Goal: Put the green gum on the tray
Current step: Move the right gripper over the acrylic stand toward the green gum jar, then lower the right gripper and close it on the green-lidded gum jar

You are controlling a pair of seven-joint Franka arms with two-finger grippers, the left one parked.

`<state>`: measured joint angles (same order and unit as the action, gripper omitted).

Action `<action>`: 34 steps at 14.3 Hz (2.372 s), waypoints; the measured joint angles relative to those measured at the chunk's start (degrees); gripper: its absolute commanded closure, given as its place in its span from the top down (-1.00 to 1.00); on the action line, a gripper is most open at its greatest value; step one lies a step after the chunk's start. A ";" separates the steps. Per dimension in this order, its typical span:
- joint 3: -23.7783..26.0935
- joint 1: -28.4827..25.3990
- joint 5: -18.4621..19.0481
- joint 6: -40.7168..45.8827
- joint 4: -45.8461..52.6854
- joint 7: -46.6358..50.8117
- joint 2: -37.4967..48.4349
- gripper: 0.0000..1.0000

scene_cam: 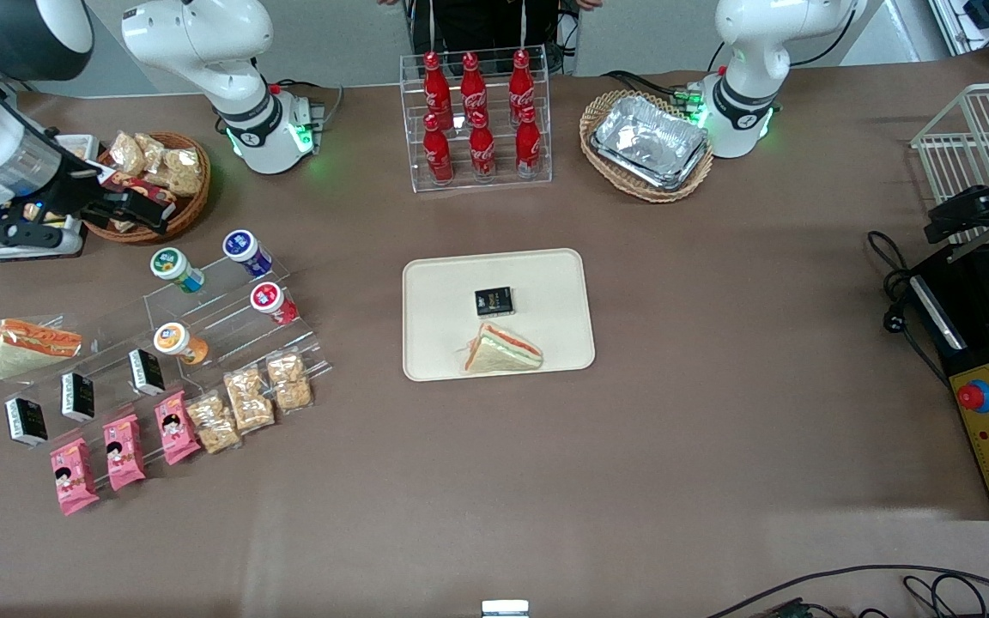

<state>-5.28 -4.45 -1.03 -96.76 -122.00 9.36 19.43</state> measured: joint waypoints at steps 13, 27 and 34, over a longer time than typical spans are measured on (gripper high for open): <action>-0.36 6.53 2.05 -15.97 -15.76 -10.42 0.61 0.99; 0.00 6.30 2.05 -23.88 -20.30 -10.61 -2.52 0.07; 0.04 6.24 2.05 -24.17 -20.30 -11.05 -2.78 -0.48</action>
<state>-5.24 1.79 1.02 -120.93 -142.30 -1.69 16.66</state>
